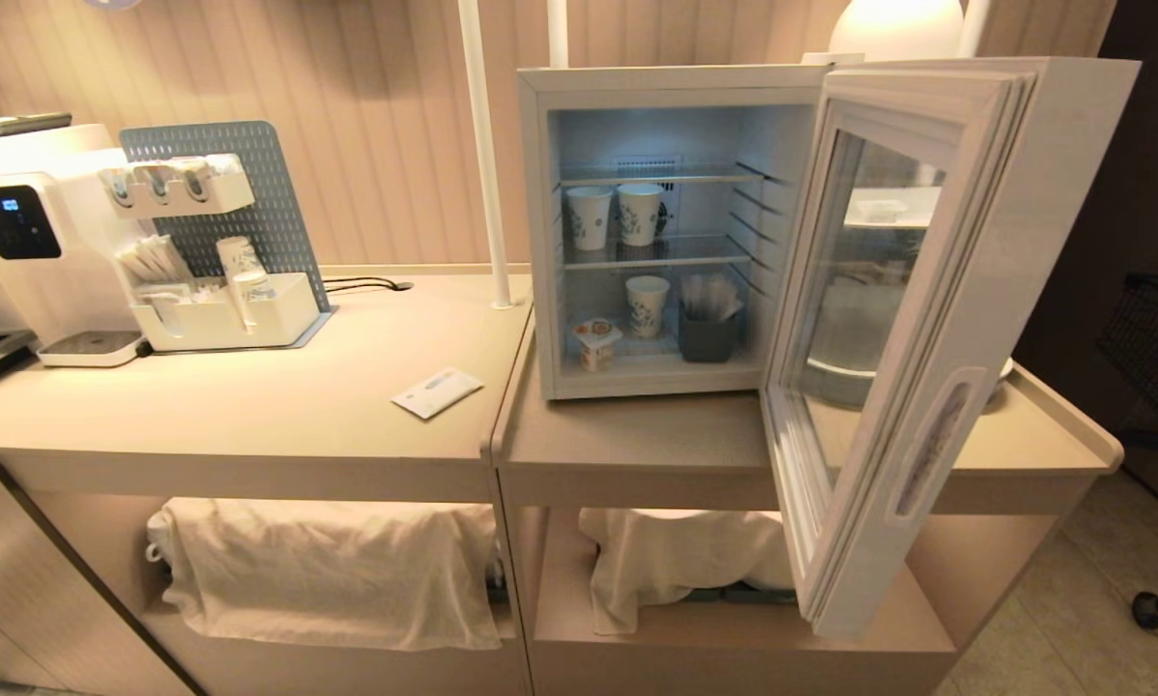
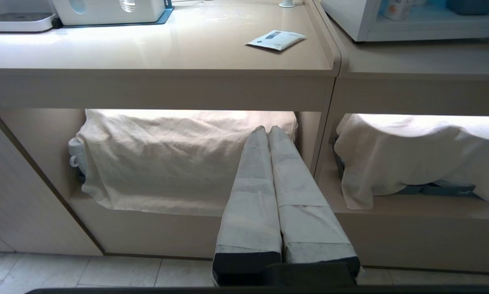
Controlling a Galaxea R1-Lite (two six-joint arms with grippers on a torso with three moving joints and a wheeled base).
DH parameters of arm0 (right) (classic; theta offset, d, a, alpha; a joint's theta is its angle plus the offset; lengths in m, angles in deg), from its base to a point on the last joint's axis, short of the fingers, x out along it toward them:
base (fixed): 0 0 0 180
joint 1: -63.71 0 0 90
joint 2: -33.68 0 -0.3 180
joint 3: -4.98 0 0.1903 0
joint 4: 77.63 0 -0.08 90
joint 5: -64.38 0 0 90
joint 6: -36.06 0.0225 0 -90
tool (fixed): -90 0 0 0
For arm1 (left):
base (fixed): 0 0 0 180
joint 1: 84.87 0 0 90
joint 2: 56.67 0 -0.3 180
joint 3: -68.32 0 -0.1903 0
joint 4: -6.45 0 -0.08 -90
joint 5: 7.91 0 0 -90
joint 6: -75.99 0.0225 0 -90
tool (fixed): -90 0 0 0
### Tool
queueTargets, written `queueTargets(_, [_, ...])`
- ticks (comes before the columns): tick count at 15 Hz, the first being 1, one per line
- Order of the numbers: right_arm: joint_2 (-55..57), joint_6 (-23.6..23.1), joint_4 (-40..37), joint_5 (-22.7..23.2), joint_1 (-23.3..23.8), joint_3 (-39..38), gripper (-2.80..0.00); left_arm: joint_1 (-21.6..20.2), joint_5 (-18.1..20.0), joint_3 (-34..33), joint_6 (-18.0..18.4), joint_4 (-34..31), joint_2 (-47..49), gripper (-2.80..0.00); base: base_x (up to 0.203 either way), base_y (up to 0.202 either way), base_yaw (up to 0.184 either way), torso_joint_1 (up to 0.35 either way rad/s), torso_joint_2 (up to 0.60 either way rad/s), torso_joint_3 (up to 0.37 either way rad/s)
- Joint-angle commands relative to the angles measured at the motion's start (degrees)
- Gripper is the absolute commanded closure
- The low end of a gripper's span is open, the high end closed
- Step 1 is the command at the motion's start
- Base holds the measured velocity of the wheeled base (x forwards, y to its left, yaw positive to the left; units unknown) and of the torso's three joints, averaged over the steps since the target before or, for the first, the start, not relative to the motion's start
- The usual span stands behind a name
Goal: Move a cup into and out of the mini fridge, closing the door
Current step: Take the yoghurt out of the freezer
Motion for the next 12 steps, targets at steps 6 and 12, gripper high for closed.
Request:
queueTargets(6, [0.1, 0.0, 0.0, 0.0, 0.0, 0.0, 0.00, 0.0, 0.0, -0.1, -0.5, 0.0, 0.1, 0.00, 0.000, 0.168, -0.002, 0.003, 0.00, 0.003])
queueTargets(12, [0.1, 0.0, 0.0, 0.0, 0.0, 0.0, 0.00, 0.0, -0.1, -0.1, -0.6, 0.0, 0.1, 0.00, 0.000, 0.190, -0.002, 0.001, 0.00, 0.001])
